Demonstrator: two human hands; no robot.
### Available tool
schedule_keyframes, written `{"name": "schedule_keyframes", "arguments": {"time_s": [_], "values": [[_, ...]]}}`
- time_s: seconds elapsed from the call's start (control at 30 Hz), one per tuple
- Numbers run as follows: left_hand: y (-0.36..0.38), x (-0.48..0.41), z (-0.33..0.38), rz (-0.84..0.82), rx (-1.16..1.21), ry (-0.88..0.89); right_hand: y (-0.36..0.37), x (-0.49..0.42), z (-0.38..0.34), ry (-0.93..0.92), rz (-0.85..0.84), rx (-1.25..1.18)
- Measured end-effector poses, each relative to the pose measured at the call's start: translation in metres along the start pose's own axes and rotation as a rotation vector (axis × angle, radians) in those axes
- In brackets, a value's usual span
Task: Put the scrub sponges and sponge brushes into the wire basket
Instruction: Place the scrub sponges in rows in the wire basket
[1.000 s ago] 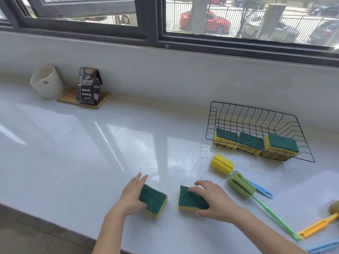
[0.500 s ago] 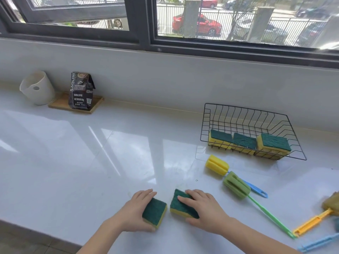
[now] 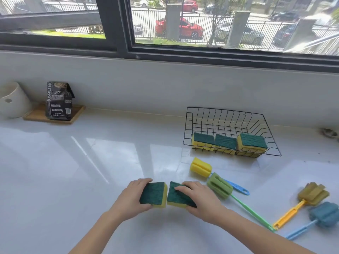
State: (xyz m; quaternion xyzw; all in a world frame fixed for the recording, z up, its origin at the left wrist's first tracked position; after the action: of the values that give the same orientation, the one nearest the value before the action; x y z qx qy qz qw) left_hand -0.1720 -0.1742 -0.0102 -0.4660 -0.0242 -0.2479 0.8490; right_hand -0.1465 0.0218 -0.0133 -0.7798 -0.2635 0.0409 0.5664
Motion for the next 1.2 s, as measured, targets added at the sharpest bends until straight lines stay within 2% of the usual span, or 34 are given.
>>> {"name": "schedule_keyframes", "arguments": {"time_s": [0.27,0.53,0.73,0.97,1.2], "values": [[-0.013,-0.063,0.079,0.024,-0.033,0.133,-0.061,0.015,0.062,0.076,0.088,0.003],[-0.024,-0.138,0.138,0.024,0.011,0.216,-0.123,0.014,0.135,0.169,0.169,-0.226],[-0.036,-0.203,0.151,0.054,0.077,0.176,-0.151,-0.003,0.189,0.325,0.168,-0.322],[-0.020,-0.259,0.163,0.022,0.001,0.176,-0.164,-0.039,0.222,0.374,0.183,-0.208],[-0.001,-0.297,0.162,-0.028,-0.024,0.166,-0.150,-0.061,0.250,0.435,0.182,-0.228]]}}
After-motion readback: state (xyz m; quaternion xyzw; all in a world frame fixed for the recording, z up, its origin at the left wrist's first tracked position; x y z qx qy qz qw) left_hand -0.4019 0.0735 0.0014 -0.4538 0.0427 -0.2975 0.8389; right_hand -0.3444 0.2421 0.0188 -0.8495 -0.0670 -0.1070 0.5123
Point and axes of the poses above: each hand's wrist, its own x-axis away from the middle knuckle, its own y-axis out of the palm, z = x × y, the point moved 9 cm from there along -x, towards the middle knuckle, and after that the axes turned 4 degrees about -z, right-handed, at the moved point
